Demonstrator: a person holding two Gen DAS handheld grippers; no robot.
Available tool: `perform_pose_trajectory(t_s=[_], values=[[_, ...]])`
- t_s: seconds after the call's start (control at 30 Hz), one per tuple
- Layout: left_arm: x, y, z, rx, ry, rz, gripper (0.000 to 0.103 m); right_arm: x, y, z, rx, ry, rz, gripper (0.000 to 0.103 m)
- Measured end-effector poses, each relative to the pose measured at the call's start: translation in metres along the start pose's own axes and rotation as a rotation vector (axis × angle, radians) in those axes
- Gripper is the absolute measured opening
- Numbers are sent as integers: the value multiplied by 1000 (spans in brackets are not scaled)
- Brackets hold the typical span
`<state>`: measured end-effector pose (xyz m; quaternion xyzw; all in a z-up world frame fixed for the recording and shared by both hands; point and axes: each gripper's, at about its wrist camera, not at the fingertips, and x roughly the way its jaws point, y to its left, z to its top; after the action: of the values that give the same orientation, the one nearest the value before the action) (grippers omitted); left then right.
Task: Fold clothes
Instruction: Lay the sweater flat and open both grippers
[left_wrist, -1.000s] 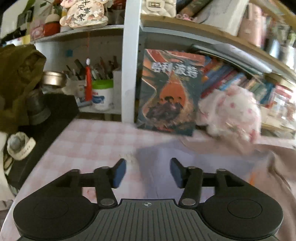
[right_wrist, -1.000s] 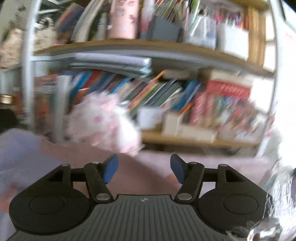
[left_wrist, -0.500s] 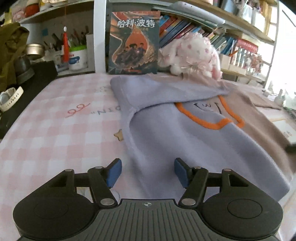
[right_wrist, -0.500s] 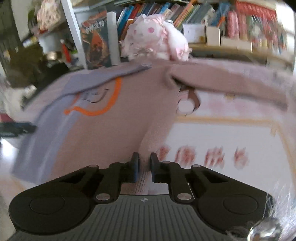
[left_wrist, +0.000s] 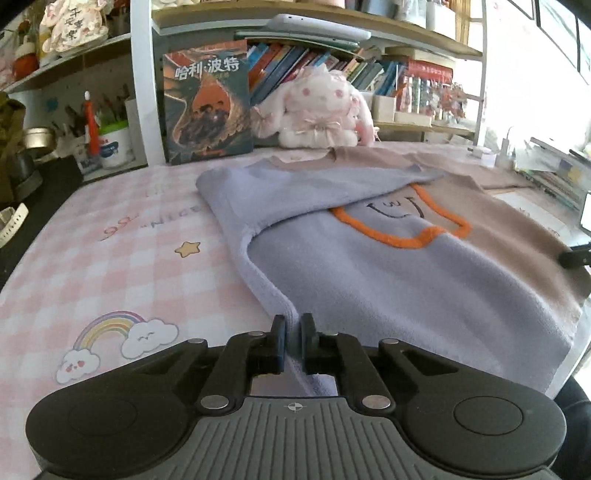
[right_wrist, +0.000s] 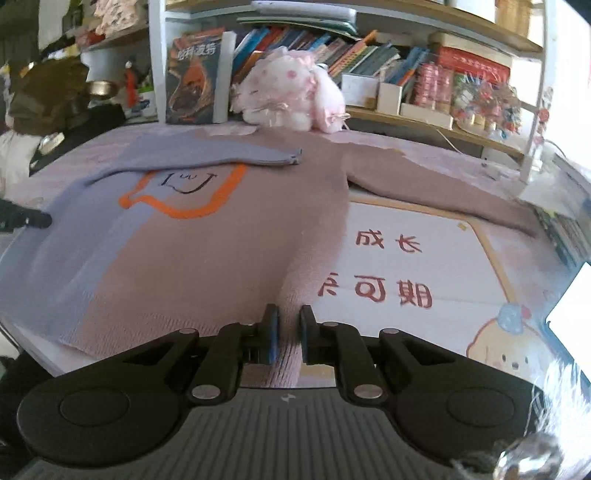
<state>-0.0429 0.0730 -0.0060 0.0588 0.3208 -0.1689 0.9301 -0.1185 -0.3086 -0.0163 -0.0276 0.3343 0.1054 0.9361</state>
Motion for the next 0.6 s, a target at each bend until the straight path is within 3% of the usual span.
perform_pose_trajectory(t_s=[0.07, 0.33, 0.6], values=[[3, 3, 3, -33, 4, -15, 6, 0, -2, 0, 9, 0, -1, 11], [17, -9, 11, 5, 3, -30, 6, -5, -3, -9, 40, -32, -31, 11], [23, -23, 19, 117, 27, -3, 7, -10, -9, -19, 98, -80, -66, 11]])
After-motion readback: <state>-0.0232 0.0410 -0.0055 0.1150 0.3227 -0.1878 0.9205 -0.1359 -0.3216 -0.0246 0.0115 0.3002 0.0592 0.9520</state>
